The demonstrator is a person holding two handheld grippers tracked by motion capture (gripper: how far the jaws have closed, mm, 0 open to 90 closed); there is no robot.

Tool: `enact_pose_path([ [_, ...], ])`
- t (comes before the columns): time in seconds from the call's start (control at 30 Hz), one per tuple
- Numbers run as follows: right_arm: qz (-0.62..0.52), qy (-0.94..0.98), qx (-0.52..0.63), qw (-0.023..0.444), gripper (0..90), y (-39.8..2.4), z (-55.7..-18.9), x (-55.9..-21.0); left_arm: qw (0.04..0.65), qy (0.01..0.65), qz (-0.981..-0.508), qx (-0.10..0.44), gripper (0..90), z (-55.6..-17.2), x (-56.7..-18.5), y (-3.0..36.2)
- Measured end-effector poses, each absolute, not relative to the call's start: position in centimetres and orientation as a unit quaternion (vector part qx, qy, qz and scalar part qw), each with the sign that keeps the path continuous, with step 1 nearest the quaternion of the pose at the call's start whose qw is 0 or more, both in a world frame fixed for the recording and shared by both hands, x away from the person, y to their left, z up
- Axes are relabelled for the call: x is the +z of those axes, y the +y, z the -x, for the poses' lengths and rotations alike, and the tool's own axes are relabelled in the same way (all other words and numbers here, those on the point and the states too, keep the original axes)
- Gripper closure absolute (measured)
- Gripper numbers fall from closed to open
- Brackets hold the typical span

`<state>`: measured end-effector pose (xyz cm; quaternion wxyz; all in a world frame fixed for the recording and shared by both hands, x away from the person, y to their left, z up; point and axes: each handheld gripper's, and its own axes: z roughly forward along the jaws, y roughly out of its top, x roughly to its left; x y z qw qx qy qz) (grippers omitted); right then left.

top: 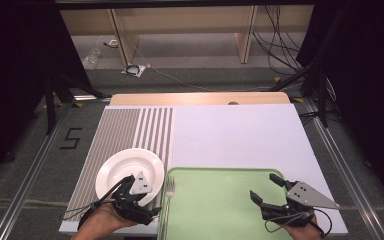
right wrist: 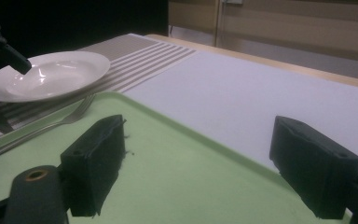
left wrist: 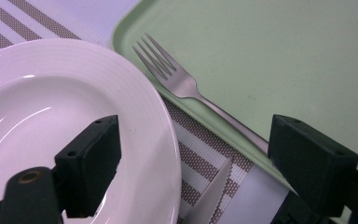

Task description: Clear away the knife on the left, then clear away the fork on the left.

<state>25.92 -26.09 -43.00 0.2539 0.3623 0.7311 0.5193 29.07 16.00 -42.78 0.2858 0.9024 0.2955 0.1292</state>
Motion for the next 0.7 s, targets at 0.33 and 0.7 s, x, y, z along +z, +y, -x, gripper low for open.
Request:
enact_pose_path([
  [0.33, -0.364, 0.73, 0.52, 0.253, 18.9, -26.2, -26.0, -43.0, 0.281, 0.298, -0.903, 0.131, 17.2, -28.6, -42.8, 16.5],
  [0.7, -0.361, 0.731, 0.52, 0.255, 18.9, -26.1, -25.9, -43.0, 0.273, 0.306, -0.902, 0.137, 17.2, -28.2, -42.9, 17.4],
])
